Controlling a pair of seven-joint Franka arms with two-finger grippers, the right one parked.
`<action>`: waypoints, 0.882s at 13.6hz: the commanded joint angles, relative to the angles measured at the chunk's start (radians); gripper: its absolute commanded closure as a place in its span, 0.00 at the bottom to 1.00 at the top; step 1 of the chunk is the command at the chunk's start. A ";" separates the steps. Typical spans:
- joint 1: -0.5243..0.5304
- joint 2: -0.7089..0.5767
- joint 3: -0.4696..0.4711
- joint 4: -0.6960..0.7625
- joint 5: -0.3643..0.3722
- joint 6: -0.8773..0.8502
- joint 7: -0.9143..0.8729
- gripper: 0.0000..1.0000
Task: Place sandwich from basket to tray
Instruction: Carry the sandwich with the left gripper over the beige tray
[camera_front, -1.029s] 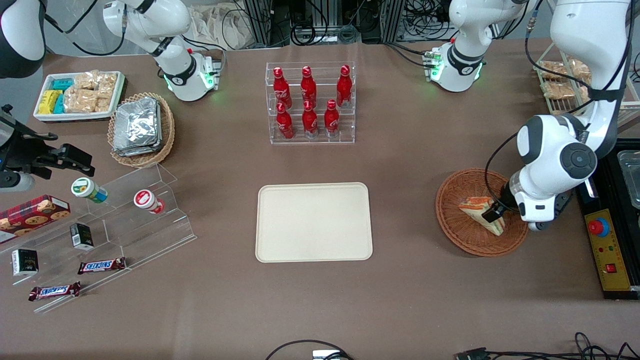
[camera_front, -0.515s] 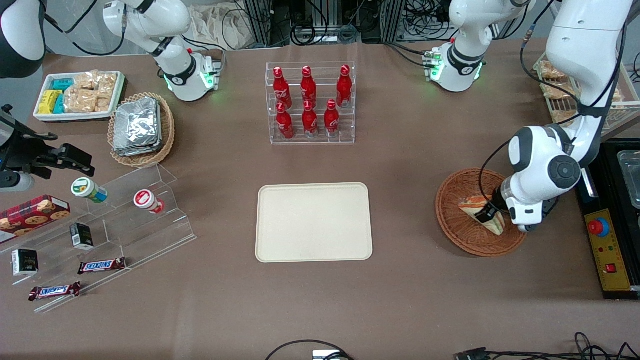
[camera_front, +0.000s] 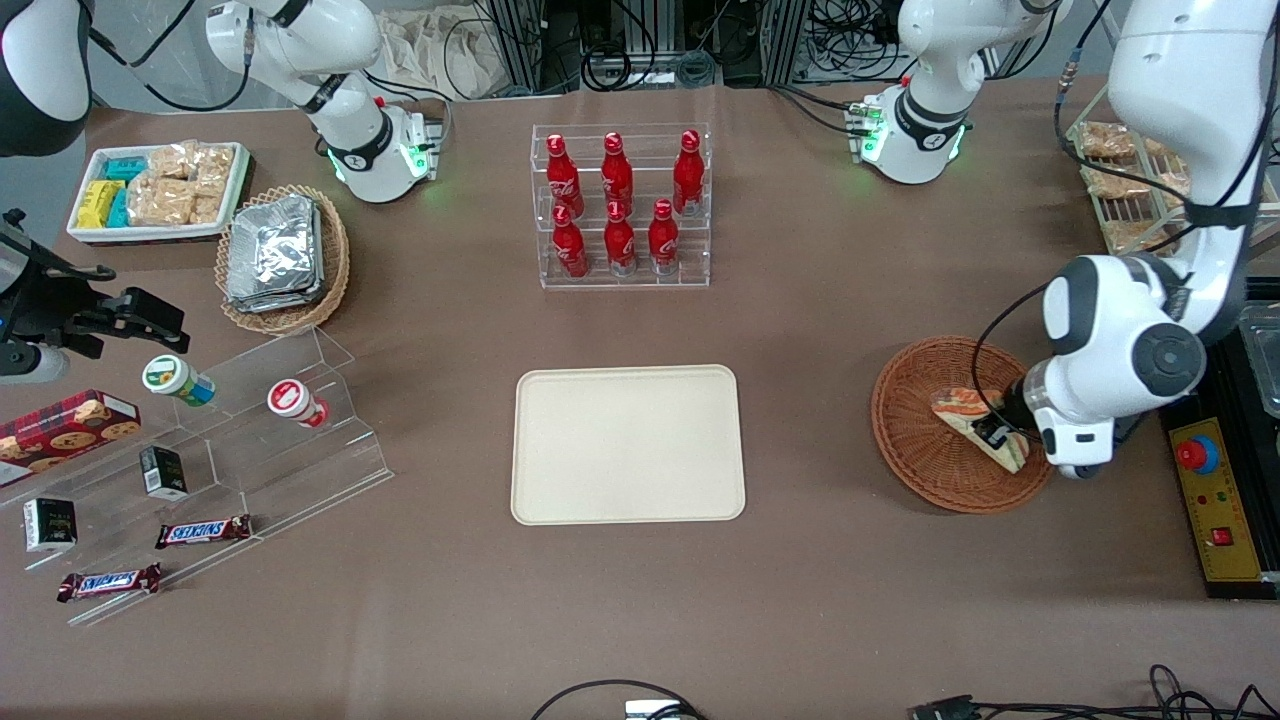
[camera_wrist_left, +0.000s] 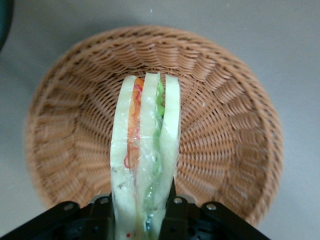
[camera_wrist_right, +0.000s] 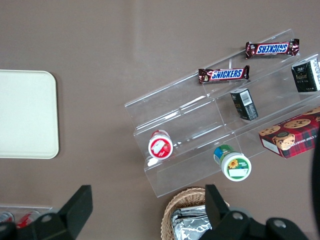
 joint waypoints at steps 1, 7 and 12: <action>-0.071 -0.015 -0.003 0.222 0.014 -0.247 -0.025 1.00; -0.380 0.113 -0.019 0.499 0.013 -0.334 0.126 1.00; -0.583 0.403 -0.018 0.605 0.034 -0.100 0.127 1.00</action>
